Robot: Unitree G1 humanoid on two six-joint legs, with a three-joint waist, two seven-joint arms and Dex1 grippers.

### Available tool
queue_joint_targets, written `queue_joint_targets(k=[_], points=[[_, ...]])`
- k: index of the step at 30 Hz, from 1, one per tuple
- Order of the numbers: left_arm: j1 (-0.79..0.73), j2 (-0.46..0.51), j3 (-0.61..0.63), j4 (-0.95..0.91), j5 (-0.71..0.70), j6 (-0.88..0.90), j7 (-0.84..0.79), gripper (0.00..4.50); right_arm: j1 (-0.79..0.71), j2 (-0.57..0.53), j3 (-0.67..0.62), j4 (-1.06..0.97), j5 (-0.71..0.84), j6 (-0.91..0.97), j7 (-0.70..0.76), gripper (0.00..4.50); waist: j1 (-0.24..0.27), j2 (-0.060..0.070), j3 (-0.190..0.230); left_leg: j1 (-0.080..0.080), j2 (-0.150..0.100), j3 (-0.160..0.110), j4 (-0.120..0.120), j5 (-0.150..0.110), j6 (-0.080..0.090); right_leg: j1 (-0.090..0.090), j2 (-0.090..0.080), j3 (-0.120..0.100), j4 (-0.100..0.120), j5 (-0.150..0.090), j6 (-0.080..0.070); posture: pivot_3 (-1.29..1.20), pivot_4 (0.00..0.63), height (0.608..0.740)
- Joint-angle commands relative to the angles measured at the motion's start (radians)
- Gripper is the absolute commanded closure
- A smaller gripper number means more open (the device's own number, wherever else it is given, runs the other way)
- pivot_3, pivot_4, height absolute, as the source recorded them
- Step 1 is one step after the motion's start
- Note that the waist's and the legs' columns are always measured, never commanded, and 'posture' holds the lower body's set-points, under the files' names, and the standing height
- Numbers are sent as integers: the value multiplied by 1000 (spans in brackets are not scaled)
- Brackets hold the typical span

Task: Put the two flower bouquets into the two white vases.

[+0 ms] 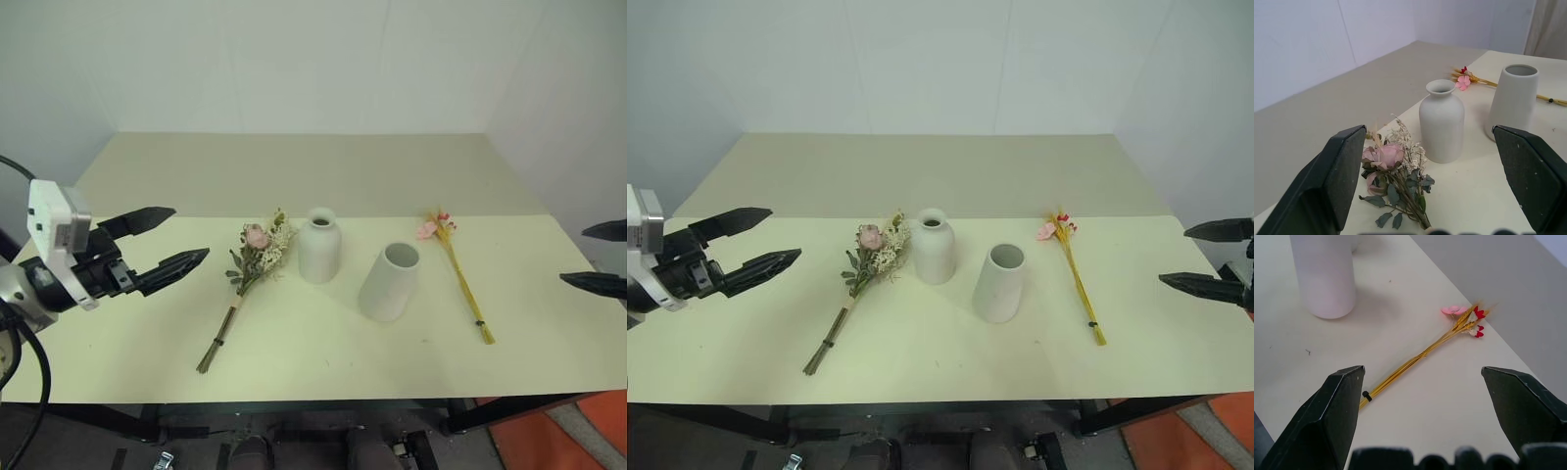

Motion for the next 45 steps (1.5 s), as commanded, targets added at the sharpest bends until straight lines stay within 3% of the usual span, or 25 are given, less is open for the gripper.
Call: queue_joint_targets(k=[1, 45], points=[[0, 17, 18, -13, -16, 3, -9, 18, 1, -9, -57, -26, 9, 7, -7, 0, 0, 0, 0, 0, 0, 0, 0, 0, 0, 0, 0, 0, 0, 0, 0, 0, 150, 740], [28, 37, 8, -22, 108, -29, -66, 18, 25, 2, -87, -46, 20, 10, -1, 0, 0, 0, 0, 0, 0, 0, 0, 0, 0, 0, 0, 0, -1, 0, 0, 0, 150, 740]])
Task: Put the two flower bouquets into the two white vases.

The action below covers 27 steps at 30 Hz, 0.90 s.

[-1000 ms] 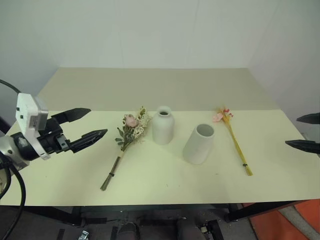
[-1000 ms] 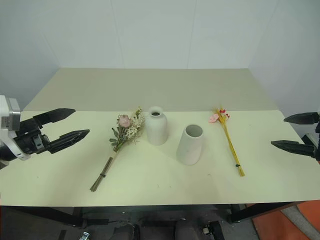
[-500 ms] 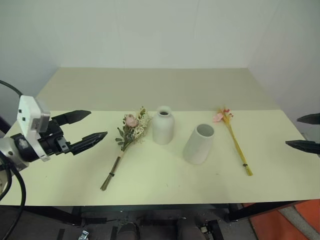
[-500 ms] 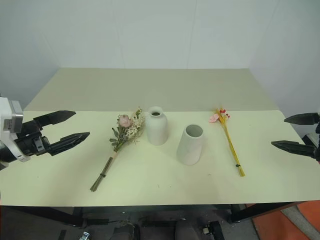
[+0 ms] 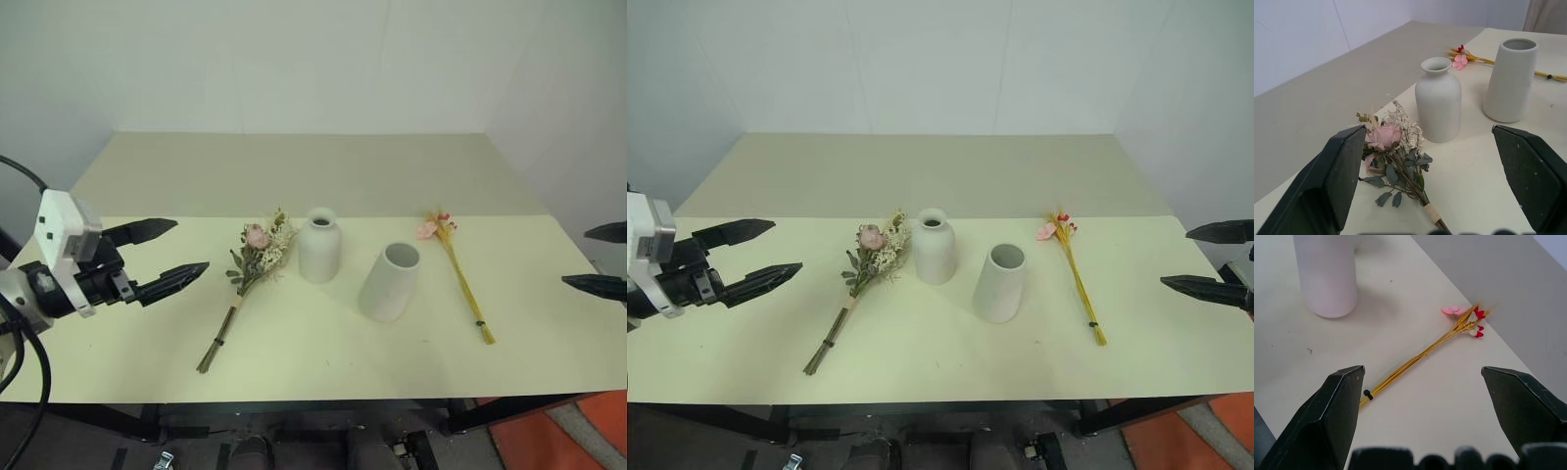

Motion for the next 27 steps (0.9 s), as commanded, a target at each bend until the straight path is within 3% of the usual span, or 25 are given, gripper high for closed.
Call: queue_joint_targets(k=[1, 6, 10, 13, 16, 27], points=[[-6, 14, 8, -18, 20, -13, 22, 18, -4, -5, -48, -20, 17, 8, -2, 0, 0, 0, 0, 0, 0, 0, 0, 0, 0, 0, 0, 0, 0, 0, 0, 0, 150, 740], [8, -11, -50, -182, 110, 143, 315, 18, 3, -5, -54, -69, 33, 27, 10, 0, 1, 0, 0, 0, 0, 0, 0, 0, 0, 1, 0, 0, 0, 0, 0, 0, 150, 740], [-35, -34, -102, -281, -23, 403, 492, 18, -40, -18, -21, -183, 99, 81, 6, 0, 0, 0, 0, 0, 0, 0, 0, 0, 0, 0, 0, 0, 1, 0, 0, 0, 150, 740], [-211, -146, -238, -241, -9, 671, 700, 18, -90, -14, 36, -244, 145, 105, -17, 0, 6, 0, 0, 2, 0, -1, 0, 0, 0, 2, 0, 0, 1, 0, 0, 0, 150, 740], [-372, -283, -313, -203, 35, 893, 808, 18, -123, -15, 80, -263, 145, 121, -36, 0, 12, -4, 0, 1, -3, -4, 0, 0, 0, 3, 1, -1, 0, 2, 3, 0, 150, 740], [-578, -377, -494, 78, 14, 939, 956, 18, -160, -10, 102, -348, 193, 178, -46, 0, 20, -5, 0, -6, -4, -8, 0, 0, 0, 0, 1, -2, -1, 4, 10, 0, 150, 740]])
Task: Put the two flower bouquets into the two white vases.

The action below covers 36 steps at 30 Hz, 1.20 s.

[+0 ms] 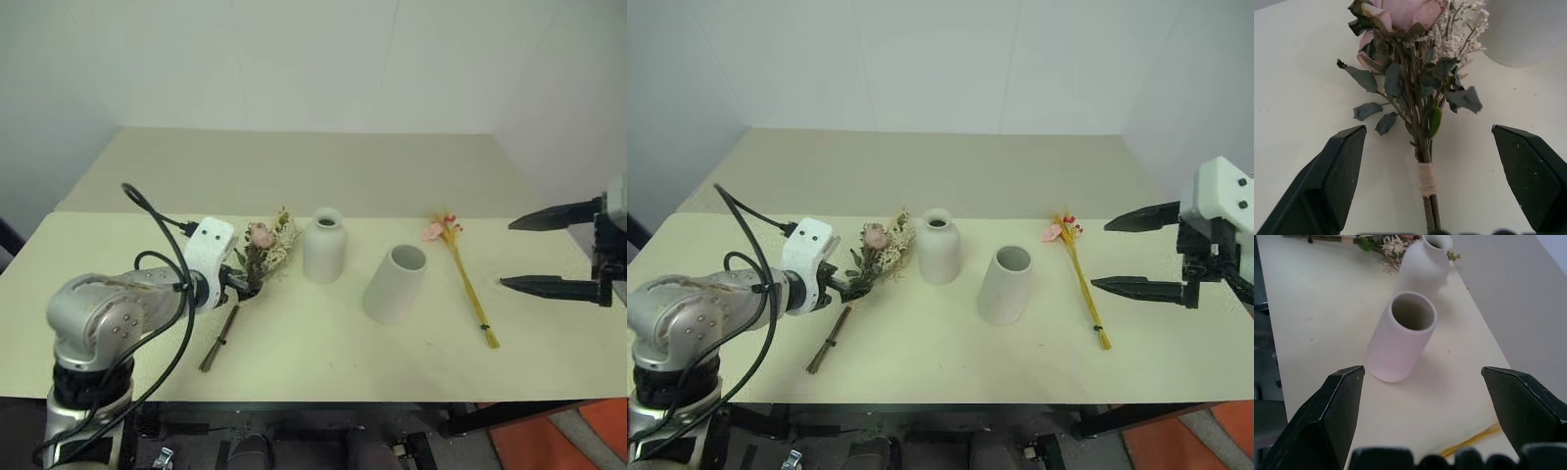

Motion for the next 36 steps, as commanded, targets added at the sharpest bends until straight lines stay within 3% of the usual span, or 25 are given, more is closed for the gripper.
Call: queue_joint_targets(k=[1, 8, 11, 22, 27, 30, 36], points=[[-45, -3, -35, 62, -17, 5, 30, 18, 9, -13, -60, -22, 9, 21, -7, 0, 5, 0, 0, 0, 0, 0, 0, 0, 0, 0, 0, 0, 0, 0, 0, 0, 150, 740], [-58, -18, -77, 182, -107, 5, 68, 18, 57, -2, -98, -31, 2, 25, -17, 0, 8, 0, 0, 0, -1, 0, 1, 0, 0, 1, -1, 0, 0, 0, 0, 0, 150, 740], [-76, -19, -90, 235, -121, 5, 85, 598, 74, 0, -101, -35, -5, 23, -23, 0, 7, 0, 0, 0, -1, 0, 1, 0, 0, 0, -1, 0, 0, 0, 0, 0, 150, 740], [-78, 6, -116, 329, -154, 5, 120, 4297, 91, 1, -116, -28, -5, 19, -31, 0, 9, 0, 0, 0, -3, -1, 1, 0, 0, 0, -2, 1, 0, 0, 0, 0, 150, 740], [-84, -59, -51, 335, -75, 5, 187, 4399, 106, 8, -128, -29, -9, 15, -36, 0, 10, 0, 0, 0, -4, -2, 1, 0, 0, 1, -3, 1, 0, 1, 1, 0, 150, 740], [-122, -150, 95, 302, 30, -53, 255, 4399, 115, 12, -138, -32, -10, 16, -41, 0, 12, 0, 0, 0, -5, -3, 1, 0, 0, 2, -3, 1, 0, 1, 1, 0, 150, 740], [-228, -288, 414, 272, 35, -529, 208, 4399, 128, 23, -160, -42, -10, 11, -58, 0, 13, -1, 0, -1, -5, -4, 1, 1, -1, 1, -3, 0, -2, 2, 2, 0, 150, 740]])
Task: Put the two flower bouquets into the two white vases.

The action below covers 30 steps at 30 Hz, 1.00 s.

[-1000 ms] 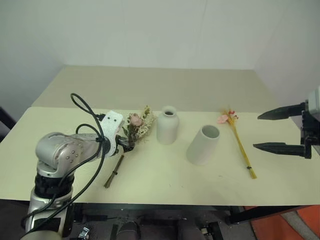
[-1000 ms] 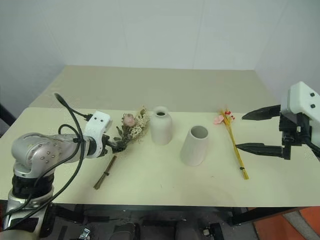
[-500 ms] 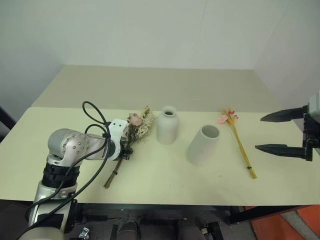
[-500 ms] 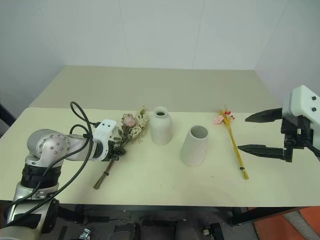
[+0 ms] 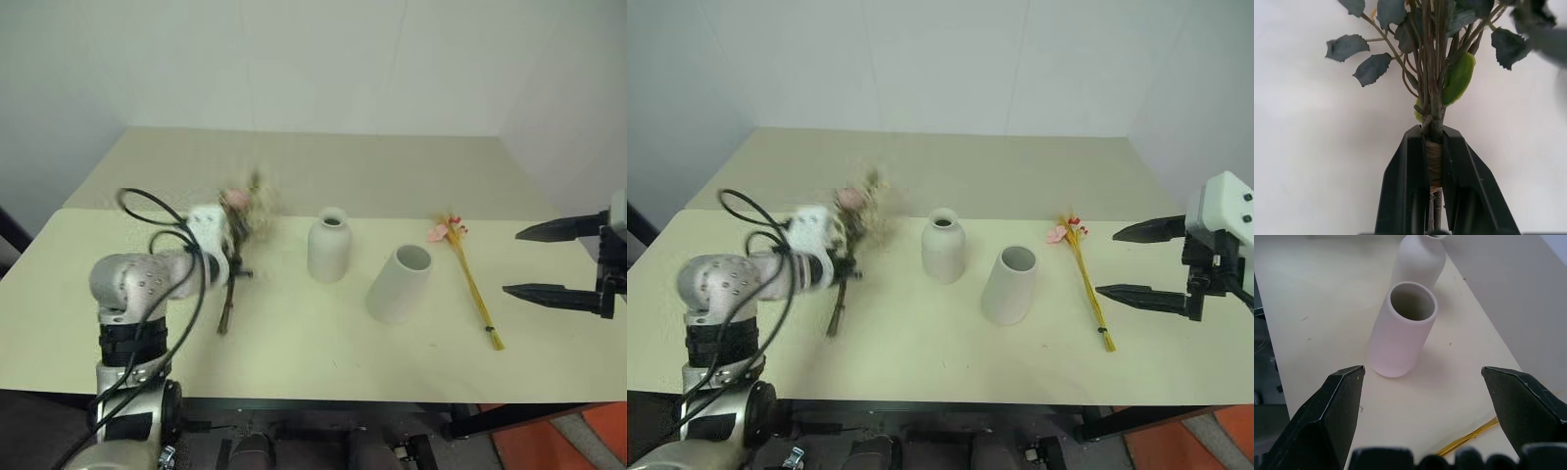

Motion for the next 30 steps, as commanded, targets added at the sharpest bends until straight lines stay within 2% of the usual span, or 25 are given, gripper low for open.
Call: queue_joint_targets(k=[1, 3, 5, 12, 15, 22, 26, 30], points=[[-60, -51, 136, -51, -6, -350, -89, 4399, -6, 6, -58, -19, -3, -5, -17, 0, 1, 1, 0, 0, 0, 0, 0, 0, 0, 1, 0, 0, -3, 1, 0, 0, 150, 740], [-73, -87, 154, -9, -44, -604, -358, 4399, -4, 24, -55, -30, -4, -19, -31, 0, 1, 1, 0, 0, 0, 1, -1, 0, 0, 3, 0, 0, -8, 3, 1, 0, 150, 740], [-129, -138, 204, 84, -158, -689, -509, 4399, 0, 44, -54, -47, -5, -25, -47, 0, 7, 1, 0, -1, -1, 1, 0, 0, 0, 4, -1, 0, -10, 4, 0, 0, 150, 740], [-291, -225, 142, 449, -162, -888, -770, 4399, 100, 129, -154, -169, -3, 13, -102, 0, 37, 0, 0, -8, -1, 0, 5, 0, 0, 2, -1, 0, -12, 6, 5, 0, 150, 740], [-339, -237, 106, 571, -137, -906, -824, 4399, 169, 163, -215, -234, 7, 42, -118, 0, 36, 0, 0, -9, -2, 0, 5, 0, 0, 1, -1, 1, -14, 6, 6, 0, 150, 740], [-364, -253, -28, 698, -42, -973, -1023, 4399, 271, 195, -345, -308, 15, 96, -129, 0, 25, 0, 0, -9, -2, 0, 4, 0, 0, 1, -1, 0, -13, 6, 7, 0, 150, 740], [-393, -251, -48, 768, -18, -990, -1068, 4399, 306, 200, -372, -317, 14, 100, -131, 0, 19, 0, 0, -8, -2, 0, 5, 0, 0, 1, -1, 1, -13, 7, 7, 0, 150, 740], [-380, -251, -82, 762, 19, -1006, -1109, 4399, 311, 200, -375, -328, 27, 104, -142, 0, 18, 0, 0, -8, -2, 0, 4, 0, 0, 1, 0, 1, -12, 7, 7, 0, 150, 740]])
